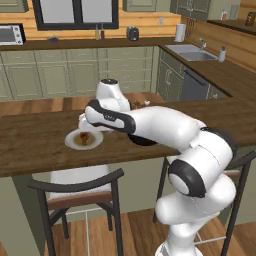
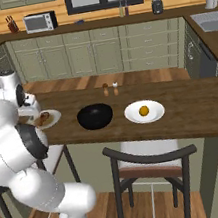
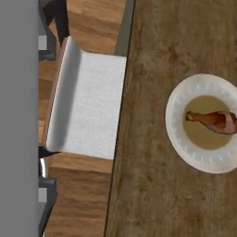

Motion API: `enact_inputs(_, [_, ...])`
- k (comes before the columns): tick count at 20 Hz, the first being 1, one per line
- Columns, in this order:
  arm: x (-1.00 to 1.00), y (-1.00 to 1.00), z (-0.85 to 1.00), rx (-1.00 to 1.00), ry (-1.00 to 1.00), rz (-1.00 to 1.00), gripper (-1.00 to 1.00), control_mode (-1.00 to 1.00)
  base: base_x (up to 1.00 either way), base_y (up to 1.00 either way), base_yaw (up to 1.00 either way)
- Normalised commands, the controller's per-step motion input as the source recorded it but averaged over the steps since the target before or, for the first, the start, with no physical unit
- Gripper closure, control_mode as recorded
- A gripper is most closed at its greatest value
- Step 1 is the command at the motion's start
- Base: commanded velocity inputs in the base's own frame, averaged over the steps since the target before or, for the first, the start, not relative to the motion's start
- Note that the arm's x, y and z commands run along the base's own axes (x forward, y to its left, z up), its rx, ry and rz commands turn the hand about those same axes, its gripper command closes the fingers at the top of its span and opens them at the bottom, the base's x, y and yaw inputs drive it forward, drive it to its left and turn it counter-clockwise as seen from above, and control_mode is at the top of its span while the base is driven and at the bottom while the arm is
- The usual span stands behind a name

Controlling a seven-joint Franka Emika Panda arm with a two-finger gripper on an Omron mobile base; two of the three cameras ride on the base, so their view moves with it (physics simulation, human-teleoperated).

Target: Pick the chicken drumstick and lemon from their plates and place them in the bowl. Then put the bowl in the fridge.

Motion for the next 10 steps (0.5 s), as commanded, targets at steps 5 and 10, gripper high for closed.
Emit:
enact_inputs(5, [0.44, 0.12, -0.45, -0.17, 0.05, 0.0, -1.0, -1.0, 0.0, 0.0, 0.0])
enact_inputs(10, [0.52, 0.0, -0.46, -0.01, 0.01, 0.01, -1.0, -1.0, 0.0, 0.0, 0.0])
